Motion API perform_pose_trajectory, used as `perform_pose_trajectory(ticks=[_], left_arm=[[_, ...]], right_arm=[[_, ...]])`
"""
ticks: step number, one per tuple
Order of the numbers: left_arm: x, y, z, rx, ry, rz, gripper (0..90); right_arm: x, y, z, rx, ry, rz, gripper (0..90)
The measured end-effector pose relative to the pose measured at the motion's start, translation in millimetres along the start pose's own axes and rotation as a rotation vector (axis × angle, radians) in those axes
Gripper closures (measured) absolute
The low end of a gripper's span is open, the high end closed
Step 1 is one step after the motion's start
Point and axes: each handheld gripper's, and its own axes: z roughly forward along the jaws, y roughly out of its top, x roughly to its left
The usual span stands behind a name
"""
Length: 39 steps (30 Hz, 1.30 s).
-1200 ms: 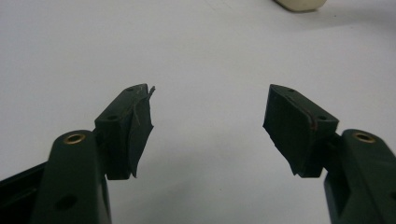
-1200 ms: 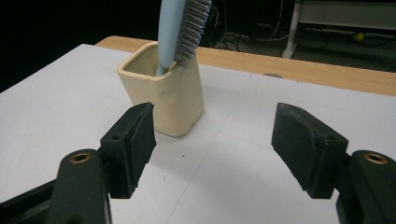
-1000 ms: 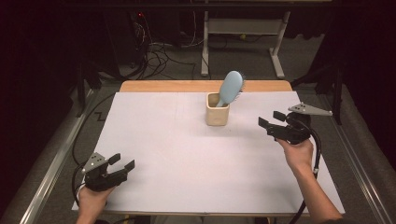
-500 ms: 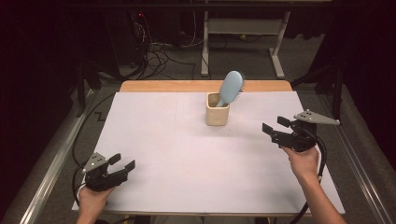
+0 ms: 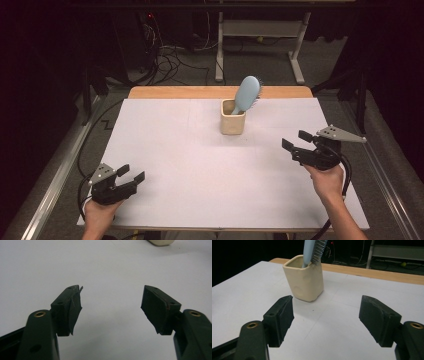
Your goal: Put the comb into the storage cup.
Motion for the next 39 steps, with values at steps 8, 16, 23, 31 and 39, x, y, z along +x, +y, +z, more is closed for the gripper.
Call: perform_pose_trajectory(ticks=[8, 16, 23, 31, 39], left_arm=[[0.1, 0.0, 0.0, 0.001, -0.001, -0.001, 33.0], [-0.1, -0.1, 0.0, 0.001, 0.0, -0.001, 33.0], [-0.1, -0.1, 0.6, 0.001, -0.001, -0.003, 33.0], [-0.2, -0.1, 0.6, 0.001, -0.002, -0.003, 33.0], [-0.1, -0.1, 0.7, 0.003, -0.002, -0.003, 33.0]], right_arm=[[1.2, -5.6, -5.2, -0.009, 0.011, 0.007, 27.9], [1.7, -12.6, -8.2, 0.0, 0.018, 0.012, 27.8], [3.1, -16.0, -9.8, 0.001, 0.025, 0.009, 27.6], [7.9, -19.5, -11.1, 0.001, 0.041, 0.002, 27.5], [9.8, -24.0, -12.4, -0.005, 0.049, 0.005, 27.4]])
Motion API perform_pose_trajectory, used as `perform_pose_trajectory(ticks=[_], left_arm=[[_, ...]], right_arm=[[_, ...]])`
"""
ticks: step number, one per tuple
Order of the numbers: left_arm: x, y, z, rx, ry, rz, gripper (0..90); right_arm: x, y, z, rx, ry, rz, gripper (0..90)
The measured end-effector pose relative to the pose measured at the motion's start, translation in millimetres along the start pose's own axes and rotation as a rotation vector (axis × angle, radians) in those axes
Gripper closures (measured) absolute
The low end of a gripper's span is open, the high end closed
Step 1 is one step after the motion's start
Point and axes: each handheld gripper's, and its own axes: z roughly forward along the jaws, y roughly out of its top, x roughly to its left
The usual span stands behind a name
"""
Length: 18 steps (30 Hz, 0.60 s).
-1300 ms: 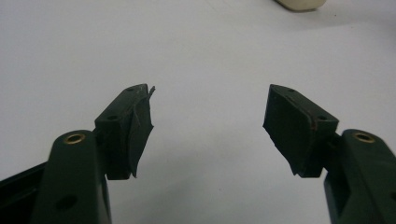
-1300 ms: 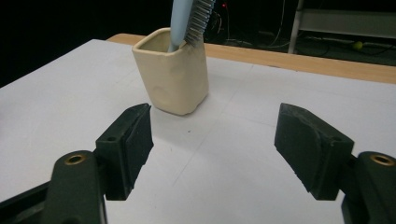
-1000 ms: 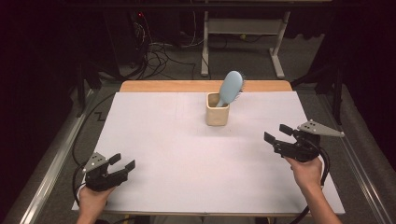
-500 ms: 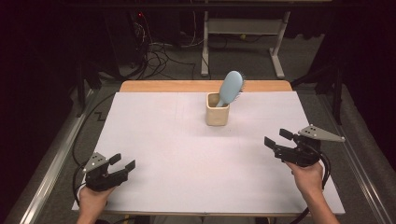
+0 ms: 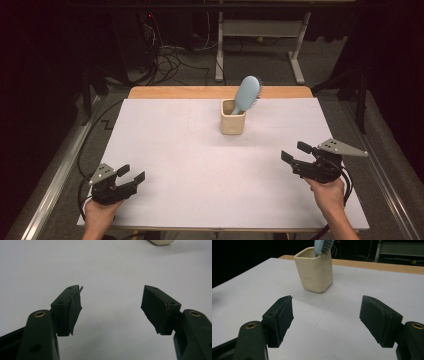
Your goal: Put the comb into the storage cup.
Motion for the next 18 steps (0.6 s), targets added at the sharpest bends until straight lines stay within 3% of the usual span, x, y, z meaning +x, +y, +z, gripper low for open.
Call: perform_pose_trajectory(ticks=[18], left_arm=[[-0.1, 0.0, -0.3, -0.002, 0.001, 0.001, 33.0]], right_arm=[[-2.8, -12.2, -8.3, -0.024, -0.002, 0.029, 27.4]])
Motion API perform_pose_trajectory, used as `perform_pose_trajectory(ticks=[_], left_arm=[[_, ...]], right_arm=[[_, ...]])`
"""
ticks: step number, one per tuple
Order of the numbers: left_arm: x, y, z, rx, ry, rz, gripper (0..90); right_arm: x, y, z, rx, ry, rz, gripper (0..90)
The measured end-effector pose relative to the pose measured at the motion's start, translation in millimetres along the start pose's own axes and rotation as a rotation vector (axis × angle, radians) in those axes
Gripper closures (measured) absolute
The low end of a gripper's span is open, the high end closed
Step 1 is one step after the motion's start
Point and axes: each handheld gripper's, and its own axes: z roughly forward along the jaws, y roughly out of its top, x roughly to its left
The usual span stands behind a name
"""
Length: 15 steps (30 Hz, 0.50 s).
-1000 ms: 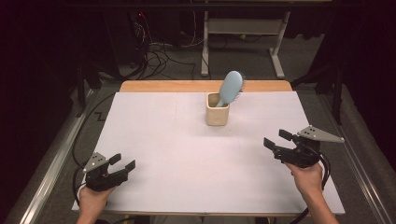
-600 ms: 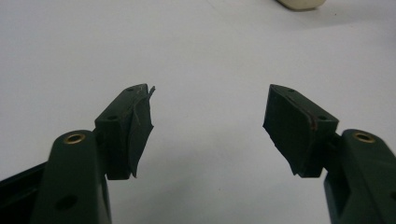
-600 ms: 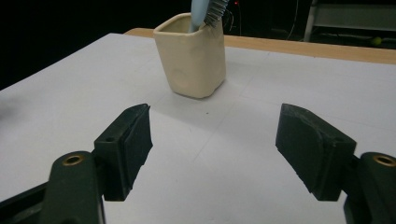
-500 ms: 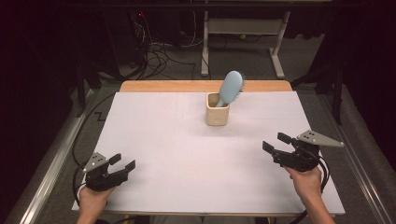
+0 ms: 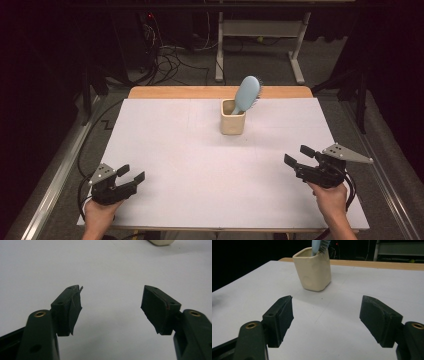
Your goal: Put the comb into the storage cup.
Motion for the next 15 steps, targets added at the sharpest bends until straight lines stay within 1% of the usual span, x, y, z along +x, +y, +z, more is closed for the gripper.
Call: perform_pose_trajectory(ticks=[8, 15], left_arm=[[-0.1, 0.0, -0.2, -0.001, 0.0, 0.0, 33.1], [-0.1, -0.1, -0.1, -0.001, 0.0, 0.0, 33.0]], right_arm=[[1.0, -5.4, -2.3, -0.001, 0.006, 0.008, 27.4], [1.9, -10.2, -4.2, -0.005, 0.014, 0.027, 27.4]])
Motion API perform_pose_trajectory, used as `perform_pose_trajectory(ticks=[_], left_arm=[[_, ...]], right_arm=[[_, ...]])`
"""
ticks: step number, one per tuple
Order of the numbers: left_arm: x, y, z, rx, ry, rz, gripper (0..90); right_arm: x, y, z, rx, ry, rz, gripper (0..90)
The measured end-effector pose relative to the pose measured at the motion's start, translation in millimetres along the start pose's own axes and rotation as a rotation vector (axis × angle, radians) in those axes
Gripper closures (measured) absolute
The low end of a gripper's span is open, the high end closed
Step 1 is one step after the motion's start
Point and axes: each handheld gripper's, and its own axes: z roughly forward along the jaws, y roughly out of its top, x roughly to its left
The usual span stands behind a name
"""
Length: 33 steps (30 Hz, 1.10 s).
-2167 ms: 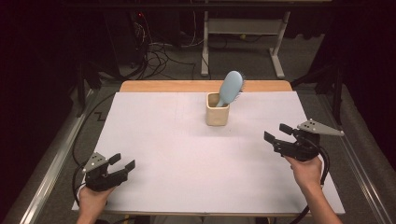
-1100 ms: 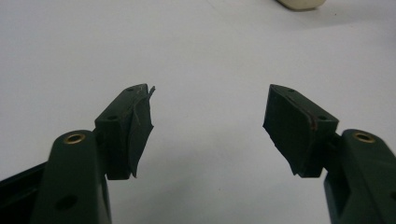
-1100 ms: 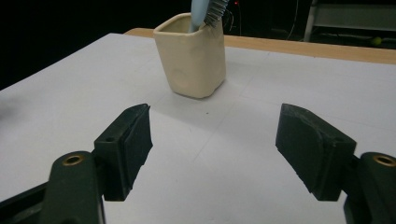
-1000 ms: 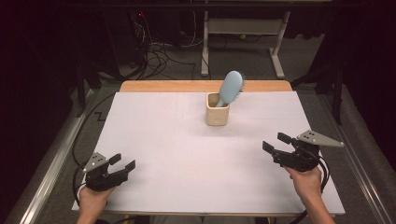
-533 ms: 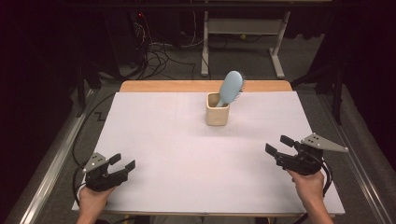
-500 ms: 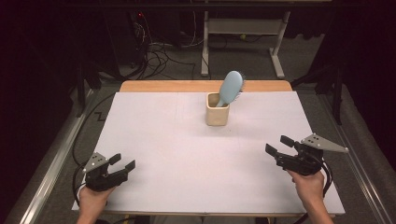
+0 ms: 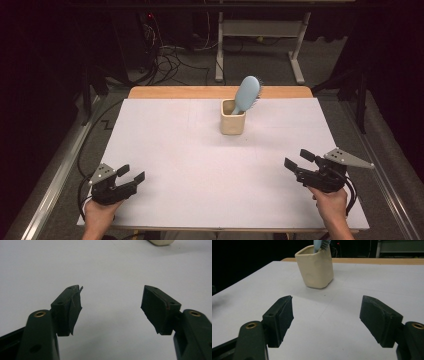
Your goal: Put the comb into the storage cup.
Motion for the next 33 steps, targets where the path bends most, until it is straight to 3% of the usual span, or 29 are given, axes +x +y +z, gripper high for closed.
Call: perform_pose_trajectory(ticks=[14, 33], left_arm=[[-0.2, 0.0, -0.1, 0.002, 0.001, 0.0, 33.1], [-0.6, -0.2, 0.4, 0.006, 0.0, 0.004, 33.0]], right_arm=[[-0.5, -13.1, -2.4, 0.013, -0.003, 0.014, 27.4], [4.4, -27.2, -2.1, 0.045, -0.01, -0.011, 27.4]])
